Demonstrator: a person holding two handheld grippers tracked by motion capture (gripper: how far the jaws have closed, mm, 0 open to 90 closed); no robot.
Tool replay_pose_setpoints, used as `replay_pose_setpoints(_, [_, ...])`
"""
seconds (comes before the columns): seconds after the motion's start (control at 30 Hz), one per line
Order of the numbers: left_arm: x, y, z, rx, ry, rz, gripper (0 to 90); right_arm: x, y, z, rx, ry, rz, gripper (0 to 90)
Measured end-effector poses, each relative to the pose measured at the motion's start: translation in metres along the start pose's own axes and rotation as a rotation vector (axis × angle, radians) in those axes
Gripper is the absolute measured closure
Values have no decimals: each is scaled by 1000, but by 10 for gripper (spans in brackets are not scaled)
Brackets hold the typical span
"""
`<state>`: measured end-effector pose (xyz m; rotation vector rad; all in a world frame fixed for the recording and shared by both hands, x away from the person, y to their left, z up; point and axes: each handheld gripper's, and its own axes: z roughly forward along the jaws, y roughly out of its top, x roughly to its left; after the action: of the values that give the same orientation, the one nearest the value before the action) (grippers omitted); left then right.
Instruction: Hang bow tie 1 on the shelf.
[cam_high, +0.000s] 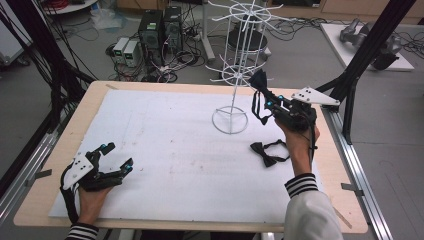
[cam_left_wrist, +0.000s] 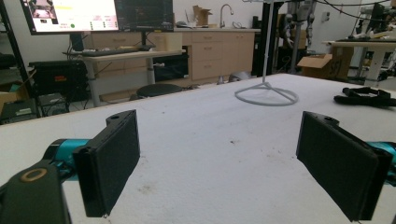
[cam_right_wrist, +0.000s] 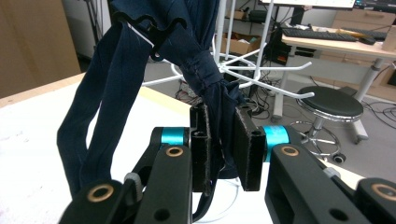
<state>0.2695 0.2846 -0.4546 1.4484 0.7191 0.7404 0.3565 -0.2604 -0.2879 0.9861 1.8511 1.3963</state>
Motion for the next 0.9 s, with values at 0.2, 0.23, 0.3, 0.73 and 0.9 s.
replay_pose_setpoints(0.2, [0, 0, 0, 0, 0, 0, 139, -1, 4, 7, 8, -45, -3, 787])
replay_pose_setpoints(0.23, [0, 0, 0, -1, -1, -1, 139, -1, 4, 8, 7, -53, -1, 787])
replay_pose_setpoints(0.3, [0, 0, 0, -1, -1, -1, 139, -2, 3, 11, 12, -59, 6, 787])
replay_pose_setpoints(0.73, [0, 0, 0, -3, 0, -5, 139, -8, -1, 22, 20, -90, 37, 787])
replay_pose_setpoints(0.9, [0, 0, 0, -1, -1, -3, 139, -13, -4, 26, 26, -98, 62, 787])
